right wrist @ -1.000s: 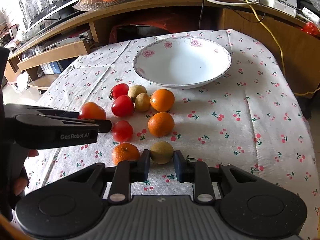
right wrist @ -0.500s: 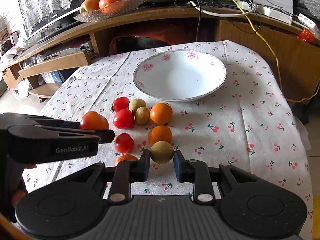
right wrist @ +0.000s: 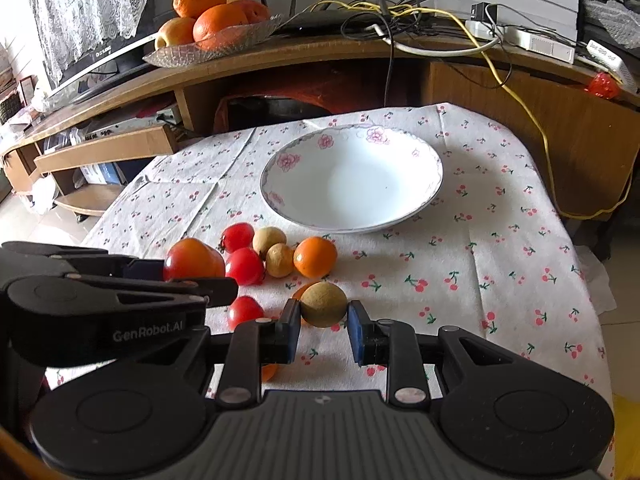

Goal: Organize fruits
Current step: 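Lift and carry the tan fruit and tomato over the white bowl with both tools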

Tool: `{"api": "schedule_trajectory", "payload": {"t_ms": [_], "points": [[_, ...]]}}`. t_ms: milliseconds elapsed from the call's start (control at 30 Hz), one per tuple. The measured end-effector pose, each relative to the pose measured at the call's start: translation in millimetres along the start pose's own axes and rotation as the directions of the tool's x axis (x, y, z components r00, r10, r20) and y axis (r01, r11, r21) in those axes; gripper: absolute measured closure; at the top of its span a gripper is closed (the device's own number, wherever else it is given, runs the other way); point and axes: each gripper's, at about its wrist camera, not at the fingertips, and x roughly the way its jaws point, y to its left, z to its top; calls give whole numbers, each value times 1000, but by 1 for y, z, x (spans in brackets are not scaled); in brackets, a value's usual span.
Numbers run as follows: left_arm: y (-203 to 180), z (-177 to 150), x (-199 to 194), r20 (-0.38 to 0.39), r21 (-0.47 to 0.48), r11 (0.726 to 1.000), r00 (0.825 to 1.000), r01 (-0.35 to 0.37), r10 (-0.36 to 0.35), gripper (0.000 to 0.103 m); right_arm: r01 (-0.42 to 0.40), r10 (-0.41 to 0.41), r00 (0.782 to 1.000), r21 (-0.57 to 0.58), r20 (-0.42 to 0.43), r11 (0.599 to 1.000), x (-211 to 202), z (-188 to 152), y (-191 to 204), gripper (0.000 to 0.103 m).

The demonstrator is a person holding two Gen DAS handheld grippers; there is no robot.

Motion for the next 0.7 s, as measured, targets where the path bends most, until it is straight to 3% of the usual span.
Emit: {"api": "schedule_trajectory", "payload": {"t_ms": [700], "points": [[-9, 45, 11, 66, 28, 1000, 998, -12, 10, 56, 28, -30, 997, 34, 68, 999, 21, 47, -20, 77]]}}
